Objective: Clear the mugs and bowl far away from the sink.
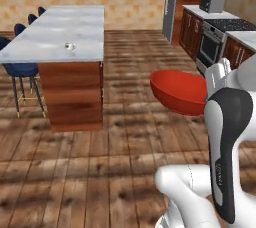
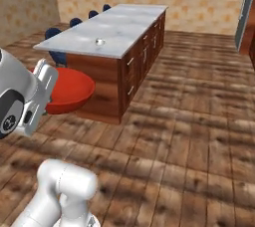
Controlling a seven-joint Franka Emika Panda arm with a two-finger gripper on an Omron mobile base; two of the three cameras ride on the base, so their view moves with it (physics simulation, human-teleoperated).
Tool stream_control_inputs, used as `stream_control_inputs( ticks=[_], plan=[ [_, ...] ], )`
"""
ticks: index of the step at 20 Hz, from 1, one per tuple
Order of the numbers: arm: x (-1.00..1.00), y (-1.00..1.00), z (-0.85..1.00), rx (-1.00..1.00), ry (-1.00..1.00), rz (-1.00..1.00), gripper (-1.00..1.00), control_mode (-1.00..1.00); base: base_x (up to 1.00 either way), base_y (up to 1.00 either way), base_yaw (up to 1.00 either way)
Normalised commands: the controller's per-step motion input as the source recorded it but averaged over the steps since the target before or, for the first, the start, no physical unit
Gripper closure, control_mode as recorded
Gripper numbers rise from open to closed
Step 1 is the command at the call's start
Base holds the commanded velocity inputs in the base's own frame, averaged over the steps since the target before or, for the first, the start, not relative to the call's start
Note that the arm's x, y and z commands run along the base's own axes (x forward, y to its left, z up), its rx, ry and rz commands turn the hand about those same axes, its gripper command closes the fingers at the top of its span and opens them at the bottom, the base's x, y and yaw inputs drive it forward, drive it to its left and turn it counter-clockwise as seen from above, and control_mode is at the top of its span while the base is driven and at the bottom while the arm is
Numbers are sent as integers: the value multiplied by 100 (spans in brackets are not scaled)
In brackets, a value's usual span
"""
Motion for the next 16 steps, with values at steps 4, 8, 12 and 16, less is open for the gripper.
stream_control_inputs(
  ticks=[4, 8, 12, 16],
  plan=[
    [0, 0, 0, 0, 0, 0, 100, 100, 100, 100, -13],
    [0, 0, 0, 0, 0, 0, 100, 100, 100, 100, -12],
    [0, 0, 0, 0, 0, 0, 100, 100, 100, 100, -12],
    [0, 0, 0, 0, 0, 0, 100, 100, 100, 100, -10]
  ],
)
